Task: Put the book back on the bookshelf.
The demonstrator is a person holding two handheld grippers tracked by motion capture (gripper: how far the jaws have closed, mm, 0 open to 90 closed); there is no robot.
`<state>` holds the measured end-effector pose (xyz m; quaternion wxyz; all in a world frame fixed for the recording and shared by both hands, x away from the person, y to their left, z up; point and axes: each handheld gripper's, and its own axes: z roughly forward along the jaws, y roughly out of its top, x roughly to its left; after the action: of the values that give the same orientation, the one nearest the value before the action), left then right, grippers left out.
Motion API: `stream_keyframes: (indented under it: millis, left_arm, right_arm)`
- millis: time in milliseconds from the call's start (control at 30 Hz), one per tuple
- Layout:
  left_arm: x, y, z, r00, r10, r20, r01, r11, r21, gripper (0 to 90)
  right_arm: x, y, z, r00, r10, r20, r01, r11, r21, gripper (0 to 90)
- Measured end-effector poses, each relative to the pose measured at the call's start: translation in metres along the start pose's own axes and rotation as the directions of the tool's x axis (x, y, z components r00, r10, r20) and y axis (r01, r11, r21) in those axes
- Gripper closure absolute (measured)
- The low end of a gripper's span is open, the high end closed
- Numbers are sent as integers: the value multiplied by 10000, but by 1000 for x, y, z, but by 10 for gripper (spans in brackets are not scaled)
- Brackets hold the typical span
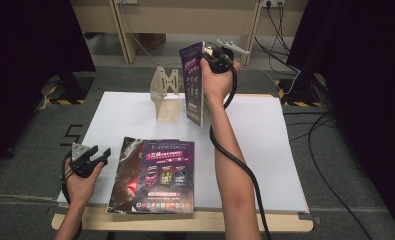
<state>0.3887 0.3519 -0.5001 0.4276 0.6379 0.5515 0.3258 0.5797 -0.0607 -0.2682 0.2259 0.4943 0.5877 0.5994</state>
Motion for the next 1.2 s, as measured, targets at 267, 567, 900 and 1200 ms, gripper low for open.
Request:
stream_keyframes:
  millis: [267,567,900,1200]
  left_arm:
    - [0,0,0,10000,31,5,-31,10000,8,451]
    - [-2,0,0,9999,163,2,-163,9999,22,453]
    - [-2,0,1,9997,254,-30,-254,9997,66,455]
    - [-2,0,1,9998,194,-2,-194,9998,58,454]
  right_arm:
    - [4,1,9,9996,-238,159,240,9997,-111,834]
    - [4,0,18,9993,-260,270,264,9995,-162,834]
    - [7,-3,27,9977,-510,436,513,9987,-66,834]
    - [7,-5,34,9965,-661,520,667,9977,-100,834]
